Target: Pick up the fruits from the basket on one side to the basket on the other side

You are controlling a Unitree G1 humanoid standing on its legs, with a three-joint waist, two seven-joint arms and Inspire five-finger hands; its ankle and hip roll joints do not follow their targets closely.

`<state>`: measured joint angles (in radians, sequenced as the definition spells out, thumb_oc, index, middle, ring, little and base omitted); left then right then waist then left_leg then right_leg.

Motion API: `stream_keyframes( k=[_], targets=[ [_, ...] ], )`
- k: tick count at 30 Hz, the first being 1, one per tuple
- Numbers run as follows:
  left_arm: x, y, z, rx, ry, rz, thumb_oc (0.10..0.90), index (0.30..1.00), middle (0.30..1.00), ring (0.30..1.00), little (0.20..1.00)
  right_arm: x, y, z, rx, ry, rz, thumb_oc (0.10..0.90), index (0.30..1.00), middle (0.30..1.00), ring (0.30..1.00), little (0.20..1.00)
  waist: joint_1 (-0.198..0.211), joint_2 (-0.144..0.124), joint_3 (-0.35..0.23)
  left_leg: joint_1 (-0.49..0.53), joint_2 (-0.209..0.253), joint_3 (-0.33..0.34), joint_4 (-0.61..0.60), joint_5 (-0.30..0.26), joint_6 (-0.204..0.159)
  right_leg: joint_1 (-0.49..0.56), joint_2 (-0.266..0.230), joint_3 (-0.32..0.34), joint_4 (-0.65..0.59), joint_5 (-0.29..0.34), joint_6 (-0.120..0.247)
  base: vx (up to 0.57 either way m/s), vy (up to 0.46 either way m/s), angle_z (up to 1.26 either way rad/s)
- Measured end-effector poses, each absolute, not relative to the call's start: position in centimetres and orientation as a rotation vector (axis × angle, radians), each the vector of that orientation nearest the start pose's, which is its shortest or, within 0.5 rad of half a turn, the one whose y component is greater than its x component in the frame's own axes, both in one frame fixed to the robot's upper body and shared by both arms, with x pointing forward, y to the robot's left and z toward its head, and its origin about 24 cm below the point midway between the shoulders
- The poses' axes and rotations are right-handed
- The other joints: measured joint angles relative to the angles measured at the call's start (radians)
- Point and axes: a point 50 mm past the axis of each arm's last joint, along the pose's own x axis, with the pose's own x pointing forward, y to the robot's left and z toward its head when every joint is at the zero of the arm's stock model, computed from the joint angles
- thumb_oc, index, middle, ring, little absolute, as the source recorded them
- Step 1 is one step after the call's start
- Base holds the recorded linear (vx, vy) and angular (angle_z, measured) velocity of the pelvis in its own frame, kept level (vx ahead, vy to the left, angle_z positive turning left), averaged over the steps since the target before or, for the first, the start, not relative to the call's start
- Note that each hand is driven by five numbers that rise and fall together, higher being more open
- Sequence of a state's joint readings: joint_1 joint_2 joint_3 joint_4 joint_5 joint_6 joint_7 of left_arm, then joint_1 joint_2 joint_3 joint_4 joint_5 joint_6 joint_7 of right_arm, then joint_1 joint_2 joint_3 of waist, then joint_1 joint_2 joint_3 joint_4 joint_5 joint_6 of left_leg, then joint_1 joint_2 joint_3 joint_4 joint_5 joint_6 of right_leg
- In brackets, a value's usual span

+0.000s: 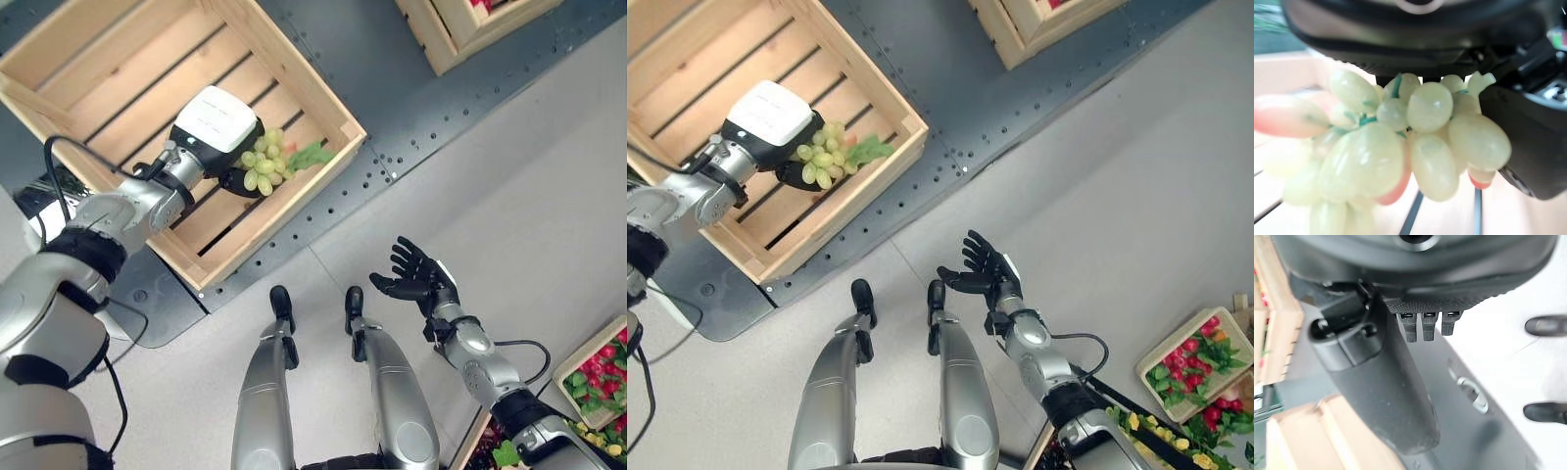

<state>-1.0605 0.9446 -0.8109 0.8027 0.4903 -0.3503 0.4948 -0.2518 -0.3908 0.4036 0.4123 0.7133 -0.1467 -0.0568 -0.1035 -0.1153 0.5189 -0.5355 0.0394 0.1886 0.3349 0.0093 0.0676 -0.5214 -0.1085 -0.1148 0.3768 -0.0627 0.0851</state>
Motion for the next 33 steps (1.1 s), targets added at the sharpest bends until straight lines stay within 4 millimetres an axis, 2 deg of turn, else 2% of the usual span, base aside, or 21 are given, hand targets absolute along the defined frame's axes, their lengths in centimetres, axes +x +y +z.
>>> stream_keyframes(
  k=[1,3,6,10,13,18,25,26,28,30,33],
  targets=[
    [37.2,25.0,22.8,1.596,-0.633,0.105,0.400,0.300,0.300,0.300,0.300,28.6,-16.2,1.0,0.207,0.189,0.147,0.800,0.900,0.900,0.900,0.900,0.008,0.001,0.000,0.015,0.000,-0.003,-0.003,-0.001,-0.003,0.014,0.000,0.001,-0.005,0.000,0.000,0.01,-0.021,-0.03],
    [36.6,25.7,21.7,1.385,-0.629,0.187,0.400,0.300,0.300,0.300,0.300,28.0,-15.9,0.5,0.221,0.206,0.147,0.800,0.900,0.900,0.900,0.900,0.018,0.004,0.001,0.081,-0.002,-0.001,-0.034,0.002,-0.007,0.077,0.001,0.002,-0.032,0.000,0.000,0.00,0.000,0.00],
    [35.8,26.6,20.5,1.219,-0.601,0.236,0.400,0.300,0.300,0.300,0.300,27.4,-15.9,0.1,0.217,0.215,0.145,0.800,0.900,0.900,0.900,0.900,0.018,0.008,0.002,0.165,-0.005,0.000,-0.075,0.006,-0.011,0.159,0.002,0.001,-0.070,0.002,0.002,0.05,0.004,-0.01],
    [34.5,27.5,19.4,0.939,-0.588,0.288,0.400,0.300,0.300,0.300,0.300,26.9,-16.3,0.3,0.230,0.192,0.122,0.800,0.900,0.900,0.900,0.900,0.027,0.020,0.002,0.257,-0.009,0.005,-0.142,0.019,-0.011,0.243,0.003,0.000,-0.126,0.009,0.002,0.09,0.014,-0.04],
    [33.7,27.8,18.0,0.630,-0.552,0.337,0.400,0.300,0.300,0.300,0.300,26.6,-16.7,0.5,0.223,0.175,0.099,0.800,0.900,0.900,0.900,0.900,0.036,0.047,-0.002,0.354,-0.015,0.005,-0.209,0.028,-0.016,0.334,0.005,-0.004,-0.181,0.010,0.003,0.12,-0.008,0.00],
    [33.3,26.8,17.6,0.227,-0.564,0.326,0.400,0.300,0.300,0.300,0.300,27.3,-16.3,2.2,0.195,0.101,0.132,0.800,0.900,0.900,0.900,0.900,0.039,0.087,-0.007,0.454,-0.024,0.000,-0.277,0.033,-0.018,0.435,0.007,-0.014,-0.242,0.010,0.004,0.07,-0.052,0.03],
    [33.0,24.7,19.1,0.135,-0.631,0.152,0.400,0.300,0.300,0.300,0.300,28.7,-14.8,5.7,0.175,-0.037,0.261,0.800,0.900,0.900,0.900,0.900,0.046,0.119,-0.024,0.557,-0.027,-0.020,-0.333,0.037,-0.025,0.558,0.013,-0.038,-0.316,0.012,0.006,0.08,-0.110,0.09],
    [32.9,24.5,19.1,0.092,-0.629,0.121,0.400,0.300,0.300,0.300,0.300,28.8,-14.4,5.9,0.184,-0.047,0.277,0.800,0.900,0.900,0.900,0.900,0.046,0.124,-0.035,0.579,-0.027,-0.020,-0.348,0.038,-0.026,0.582,0.015,-0.038,-0.339,0.016,0.010,0.10,-0.128,0.03],
    [32.8,23.8,18.0,-0.047,-0.600,0.069,0.400,0.300,0.300,0.300,0.300,28.6,-13.7,5.6,0.201,-0.038,0.295,0.800,0.900,0.900,0.900,0.900,0.061,0.147,-0.108,0.583,-0.028,-0.022,-0.380,0.044,-0.032,0.593,0.020,-0.039,-0.378,0.025,0.012,0.07,-0.111,0.00],
    [32.9,23.2,17.0,-0.168,-0.569,0.041,0.400,0.300,0.300,0.300,0.300,28.3,-13.1,5.3,0.195,-0.025,0.324,0.800,0.900,0.900,0.900,0.900,0.066,0.162,-0.156,0.604,-0.030,-0.024,-0.405,0.047,-0.034,0.621,0.024,-0.042,-0.419,0.035,0.013,0.02,-0.087,0.03],
    [33.0,22.8,16.4,-0.236,-0.547,0.016,0.400,0.300,0.300,0.300,0.300,28.1,-11.9,5.1,0.184,-0.010,0.400,0.800,0.900,0.900,0.900,0.900,0.066,0.165,-0.205,0.621,-0.031,-0.040,-0.423,0.051,-0.037,0.657,0.028,-0.061,-0.465,0.047,0.011,0.01,-0.131,0.13]
  ],
)
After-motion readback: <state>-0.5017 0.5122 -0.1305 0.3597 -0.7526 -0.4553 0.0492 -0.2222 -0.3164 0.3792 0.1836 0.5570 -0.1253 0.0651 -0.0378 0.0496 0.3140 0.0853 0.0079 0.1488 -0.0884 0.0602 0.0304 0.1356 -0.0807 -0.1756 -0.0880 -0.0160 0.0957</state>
